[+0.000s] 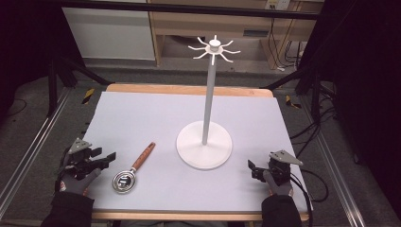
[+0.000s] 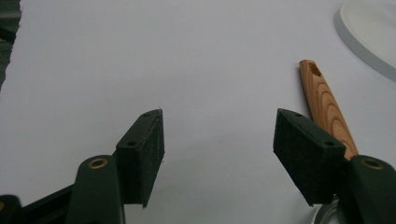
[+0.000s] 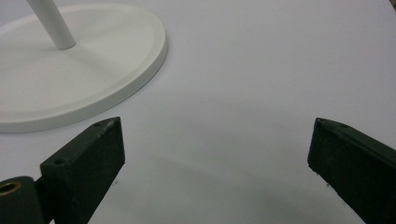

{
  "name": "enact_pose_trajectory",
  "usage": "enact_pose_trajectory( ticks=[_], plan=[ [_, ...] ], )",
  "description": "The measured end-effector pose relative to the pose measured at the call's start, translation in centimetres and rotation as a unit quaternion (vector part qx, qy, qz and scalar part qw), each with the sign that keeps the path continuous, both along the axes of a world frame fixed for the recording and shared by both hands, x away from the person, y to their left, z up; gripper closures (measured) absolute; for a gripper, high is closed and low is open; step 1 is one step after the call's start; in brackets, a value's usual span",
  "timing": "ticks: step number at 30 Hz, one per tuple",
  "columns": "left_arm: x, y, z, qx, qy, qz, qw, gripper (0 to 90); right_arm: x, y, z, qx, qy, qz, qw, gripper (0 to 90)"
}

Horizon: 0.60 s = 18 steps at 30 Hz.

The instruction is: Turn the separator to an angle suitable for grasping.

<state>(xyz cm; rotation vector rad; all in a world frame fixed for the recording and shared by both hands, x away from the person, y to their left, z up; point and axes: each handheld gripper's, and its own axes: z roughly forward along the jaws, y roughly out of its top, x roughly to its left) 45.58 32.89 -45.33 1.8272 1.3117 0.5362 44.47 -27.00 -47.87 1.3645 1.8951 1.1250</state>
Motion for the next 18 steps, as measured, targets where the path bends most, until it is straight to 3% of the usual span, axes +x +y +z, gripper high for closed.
enact_pose_trajectory(
  ticks=[14,18],
  plan=[
    [-0.9,-2.0,1.6,0.0,-0.001,-0.032,0.9995,41.0,-0.3,0.4,0.0,0.031,-0.022,0.011,0.9992,3.2],
    [-1.0,-2.4,1.7,0.005,-0.002,-0.036,0.9993,40.9,-0.3,0.4,-0.1,0.026,-0.022,0.013,0.9993,2.8]
  ],
)
